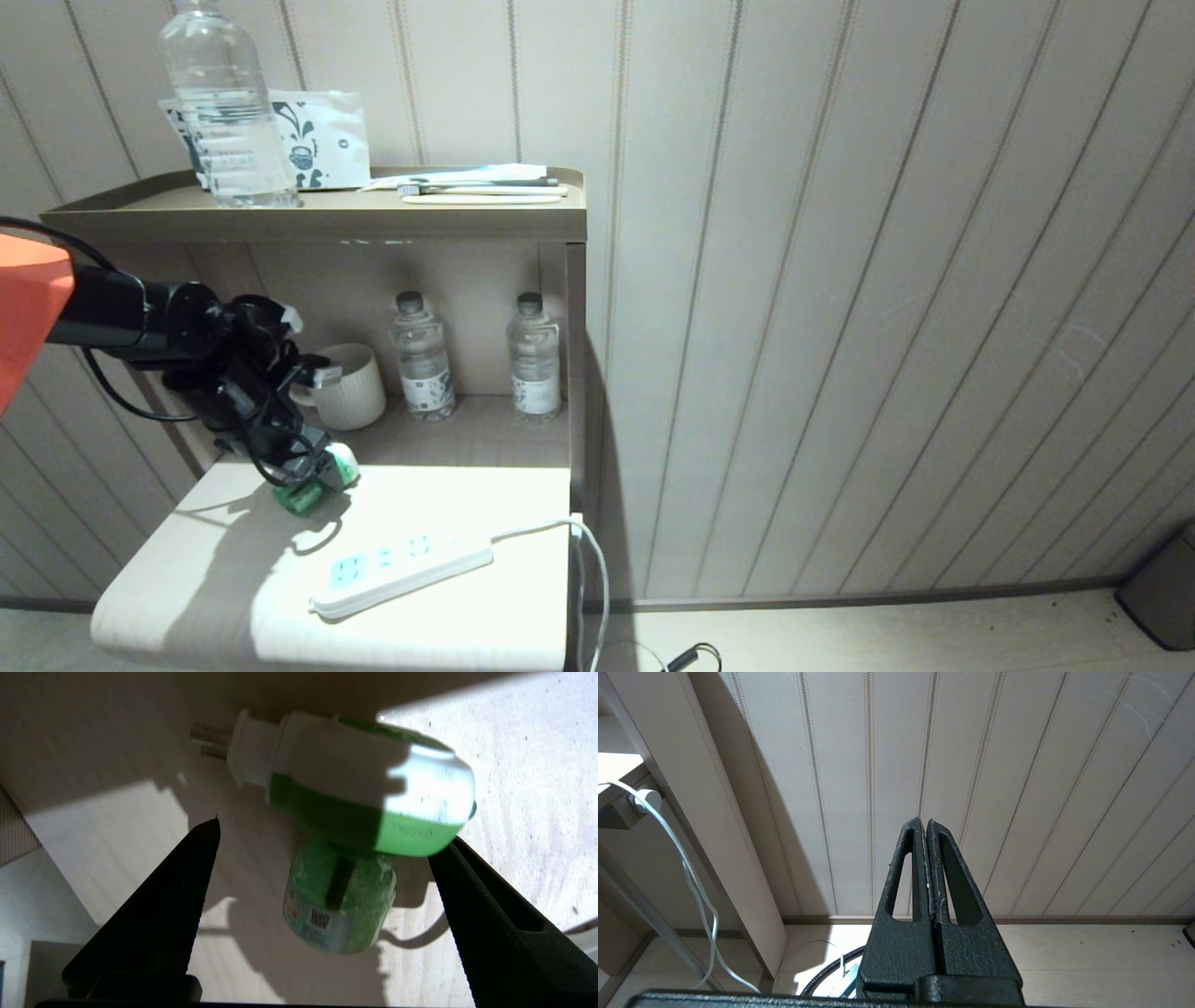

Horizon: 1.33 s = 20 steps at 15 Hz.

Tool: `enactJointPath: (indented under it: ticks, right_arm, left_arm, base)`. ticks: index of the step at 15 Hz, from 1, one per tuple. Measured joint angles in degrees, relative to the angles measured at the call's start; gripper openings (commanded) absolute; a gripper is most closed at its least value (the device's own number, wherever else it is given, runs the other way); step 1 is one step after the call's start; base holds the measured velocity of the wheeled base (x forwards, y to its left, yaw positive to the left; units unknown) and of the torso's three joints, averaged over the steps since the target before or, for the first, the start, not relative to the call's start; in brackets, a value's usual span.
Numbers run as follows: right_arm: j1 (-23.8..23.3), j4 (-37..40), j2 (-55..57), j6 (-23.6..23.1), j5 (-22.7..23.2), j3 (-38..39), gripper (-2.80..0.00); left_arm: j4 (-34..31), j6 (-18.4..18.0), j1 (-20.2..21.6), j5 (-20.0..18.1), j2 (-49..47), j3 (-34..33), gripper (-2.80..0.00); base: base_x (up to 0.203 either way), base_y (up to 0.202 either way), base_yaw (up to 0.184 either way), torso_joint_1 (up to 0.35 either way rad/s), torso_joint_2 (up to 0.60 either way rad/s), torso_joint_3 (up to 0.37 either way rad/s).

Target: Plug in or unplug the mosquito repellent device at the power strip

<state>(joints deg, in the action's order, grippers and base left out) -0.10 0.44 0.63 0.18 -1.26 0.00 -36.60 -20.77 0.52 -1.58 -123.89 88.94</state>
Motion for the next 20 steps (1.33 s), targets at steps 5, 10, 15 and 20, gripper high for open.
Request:
enactJointPath:
  ticks: [5, 10, 15, 20]
  right_arm:
    - [0.0, 0.0, 0.0, 0.0, 0.0, 0.0, -2.80]
    - [0.0, 0.0, 0.0, 0.0, 0.0, 0.0, -2.80]
    - [0.0, 0.0, 0.0, 0.0, 0.0, 0.0, -2.80]
    - [0.0, 0.0, 0.0, 0.0, 0.0, 0.0, -2.80]
  left_arm:
    - [1.0, -0.4, 0.0, 0.0, -2.6, 1.7, 0.00]
    - [1.0, -0.5, -0.2, 0.0, -3.9, 3.1, 0.00]
    - [1.0, -0.3, -0.7, -0.2, -4.4, 3.8, -2.80]
    - [1.0, -0.3, -0.6, -0.2, -4.4, 3.8, -2.80]
  base:
    - [0.000, 0.000, 0.000, 0.000, 0.00, 0.000]
    - [0.000, 0.000, 0.000, 0.000, 0.00, 0.000]
    - [0.000, 0.000, 0.000, 0.000, 0.00, 0.000]
    - [0.000, 0.000, 0.000, 0.000, 0.00, 0.000]
